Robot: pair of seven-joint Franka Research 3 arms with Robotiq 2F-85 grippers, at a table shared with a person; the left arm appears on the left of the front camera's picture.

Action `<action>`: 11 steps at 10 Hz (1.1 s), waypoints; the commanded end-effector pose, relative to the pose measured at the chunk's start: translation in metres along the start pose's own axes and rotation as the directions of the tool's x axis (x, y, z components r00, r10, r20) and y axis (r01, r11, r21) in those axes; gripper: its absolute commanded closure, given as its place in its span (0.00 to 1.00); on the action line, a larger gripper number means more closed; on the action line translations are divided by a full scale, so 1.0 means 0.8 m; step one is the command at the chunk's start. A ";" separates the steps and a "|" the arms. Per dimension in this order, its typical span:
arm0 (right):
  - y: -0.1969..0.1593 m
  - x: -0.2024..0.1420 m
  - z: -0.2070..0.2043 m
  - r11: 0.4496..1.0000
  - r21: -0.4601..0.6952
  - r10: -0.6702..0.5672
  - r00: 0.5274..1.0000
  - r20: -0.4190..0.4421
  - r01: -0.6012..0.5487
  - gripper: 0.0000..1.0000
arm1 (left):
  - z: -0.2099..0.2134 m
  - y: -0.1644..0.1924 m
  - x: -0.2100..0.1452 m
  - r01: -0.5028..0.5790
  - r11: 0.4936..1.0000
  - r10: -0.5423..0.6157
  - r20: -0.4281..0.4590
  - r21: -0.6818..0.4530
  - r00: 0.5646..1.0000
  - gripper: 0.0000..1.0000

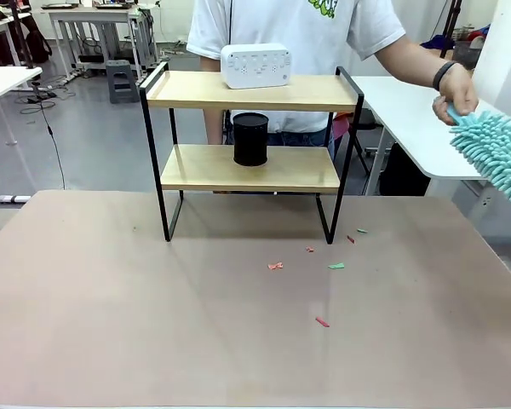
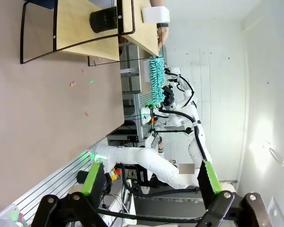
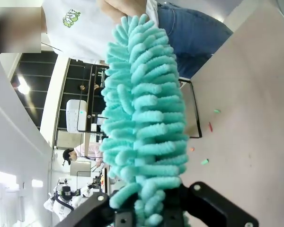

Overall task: Clean the shelf.
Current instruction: Hand the Duster back to the human.

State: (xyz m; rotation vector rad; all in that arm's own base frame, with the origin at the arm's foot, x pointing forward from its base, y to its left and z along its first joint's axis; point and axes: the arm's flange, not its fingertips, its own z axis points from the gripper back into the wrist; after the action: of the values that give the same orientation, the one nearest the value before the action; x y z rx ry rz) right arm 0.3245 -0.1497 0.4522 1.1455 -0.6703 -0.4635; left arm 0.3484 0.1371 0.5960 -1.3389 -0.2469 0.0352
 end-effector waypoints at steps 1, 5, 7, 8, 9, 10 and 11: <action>-0.003 -0.001 0.001 1.000 0.010 0.025 1.000 -0.001 -0.025 0.97 | 0.004 0.000 -0.002 0.017 1.000 -0.017 -0.004 -0.001 1.000 0.00; -0.003 -0.001 0.001 1.000 0.010 0.025 1.000 -0.001 -0.025 0.97 | 0.004 0.000 -0.002 0.017 1.000 -0.017 -0.004 -0.001 1.000 0.00; 0.015 -0.009 -0.008 0.999 -0.017 0.043 0.999 -0.025 -0.043 0.27 | 0.004 0.000 -0.002 0.017 1.000 -0.017 -0.004 -0.001 1.000 0.00; 0.033 -0.021 -0.019 0.997 0.011 0.072 0.995 -0.066 -0.072 0.00 | 0.004 0.000 -0.002 0.017 1.000 -0.017 -0.004 -0.001 1.000 0.00; 0.048 -0.034 -0.031 0.994 0.035 0.105 0.989 -0.101 -0.102 0.00 | 0.004 0.000 -0.002 0.017 1.000 -0.017 -0.004 -0.001 1.000 0.00; 0.062 -0.050 -0.042 0.990 0.052 0.136 0.981 -0.140 -0.130 0.00 | 0.004 0.000 -0.002 0.017 1.000 -0.017 -0.004 -0.001 1.000 0.00; 0.074 -0.065 -0.053 0.988 0.072 0.147 0.975 -0.167 -0.137 0.03 | 0.004 0.000 -0.002 0.017 1.000 -0.017 -0.004 -0.001 1.000 0.00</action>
State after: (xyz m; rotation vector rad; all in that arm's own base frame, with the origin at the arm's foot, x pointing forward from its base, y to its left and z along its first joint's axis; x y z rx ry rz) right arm 0.3318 -0.0841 0.4865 1.1494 -0.6320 -0.2482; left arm 0.3485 0.1373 0.5959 -1.3388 -0.2472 0.0354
